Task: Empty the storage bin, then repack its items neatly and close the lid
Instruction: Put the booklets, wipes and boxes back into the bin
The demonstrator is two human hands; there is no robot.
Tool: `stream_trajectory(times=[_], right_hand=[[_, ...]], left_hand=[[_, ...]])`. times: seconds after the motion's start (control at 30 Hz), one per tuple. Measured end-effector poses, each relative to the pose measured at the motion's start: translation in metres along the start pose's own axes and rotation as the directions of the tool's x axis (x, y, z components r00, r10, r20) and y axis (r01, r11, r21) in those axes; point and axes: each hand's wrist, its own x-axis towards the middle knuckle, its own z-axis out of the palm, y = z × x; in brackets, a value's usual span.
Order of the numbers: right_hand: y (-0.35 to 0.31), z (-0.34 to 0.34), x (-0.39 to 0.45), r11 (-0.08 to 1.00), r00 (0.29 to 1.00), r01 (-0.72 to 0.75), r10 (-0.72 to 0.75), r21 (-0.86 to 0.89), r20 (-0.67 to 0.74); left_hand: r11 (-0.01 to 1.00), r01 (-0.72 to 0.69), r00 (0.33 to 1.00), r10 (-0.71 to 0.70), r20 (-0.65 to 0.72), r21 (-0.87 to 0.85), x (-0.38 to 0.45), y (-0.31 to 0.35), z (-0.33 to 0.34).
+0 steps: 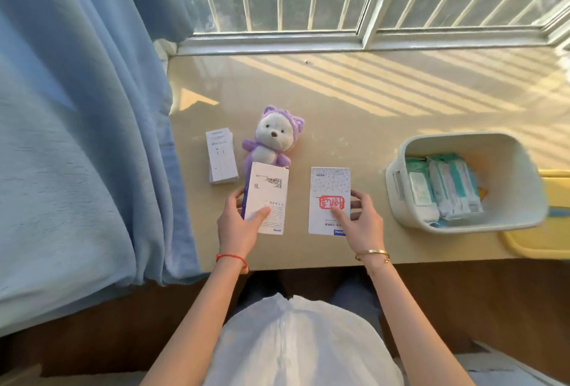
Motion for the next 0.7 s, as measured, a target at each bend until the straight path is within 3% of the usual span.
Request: stream_trajectory(times=[0.47,0.7], right_hand=[[0.074,-0.247,0.117,0.990,1.000,0.007,-0.010,-0.141,-0.025],[0.110,-0.303,0.191,0.978,0.999,-0.039,0.045,-0.206,0.024]], left_hand=[[0.987,0.020,1.000,-0.020,0.005,-0.158,-0.050,0.120,0.255],[0.987,0.092,0.996,-0.093,-0.002,-0.130,-0.051,0.144,0.365]])
